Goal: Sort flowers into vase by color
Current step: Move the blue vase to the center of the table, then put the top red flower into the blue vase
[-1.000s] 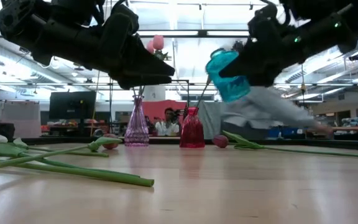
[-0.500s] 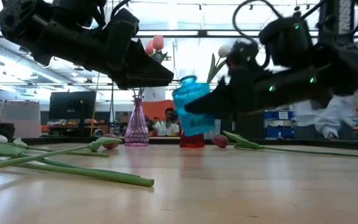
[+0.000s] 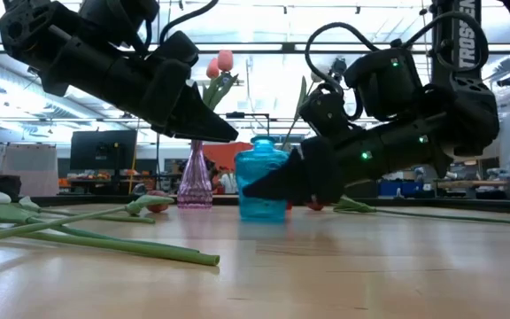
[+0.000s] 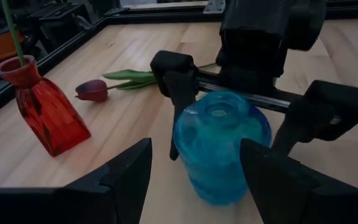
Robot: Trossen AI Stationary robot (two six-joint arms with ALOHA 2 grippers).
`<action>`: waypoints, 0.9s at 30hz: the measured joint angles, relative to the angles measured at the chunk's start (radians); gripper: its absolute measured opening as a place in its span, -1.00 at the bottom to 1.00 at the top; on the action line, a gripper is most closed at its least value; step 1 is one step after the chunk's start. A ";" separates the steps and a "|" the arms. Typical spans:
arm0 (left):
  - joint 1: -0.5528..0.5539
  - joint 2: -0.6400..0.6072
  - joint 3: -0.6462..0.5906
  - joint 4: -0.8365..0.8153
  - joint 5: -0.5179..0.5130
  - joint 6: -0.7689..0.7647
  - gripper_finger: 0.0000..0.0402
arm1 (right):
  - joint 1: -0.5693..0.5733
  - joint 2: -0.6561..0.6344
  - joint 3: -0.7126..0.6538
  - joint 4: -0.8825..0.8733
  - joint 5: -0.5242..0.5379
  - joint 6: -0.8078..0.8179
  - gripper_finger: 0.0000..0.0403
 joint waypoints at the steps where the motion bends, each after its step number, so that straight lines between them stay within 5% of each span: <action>1: 0.000 0.000 0.000 0.000 0.000 0.004 0.24 | 0.001 -0.015 -0.005 -0.026 -0.002 -0.001 0.93; 9: -0.003 -0.005 0.000 -0.060 0.000 -0.022 0.24 | 0.042 -0.349 -0.040 -0.536 0.029 0.041 0.89; 17: 0.000 -0.005 0.000 -0.058 0.000 -0.042 0.24 | -0.016 -0.710 -0.006 -1.292 0.171 0.419 0.84; 21: 0.015 -0.005 0.000 -0.015 -0.012 -0.022 0.24 | -0.124 -0.755 -0.006 -1.514 0.176 0.559 0.70; 27: 0.018 -0.006 0.000 0.021 -0.014 0.000 0.24 | -0.235 -0.664 -0.005 -1.540 0.074 0.533 0.47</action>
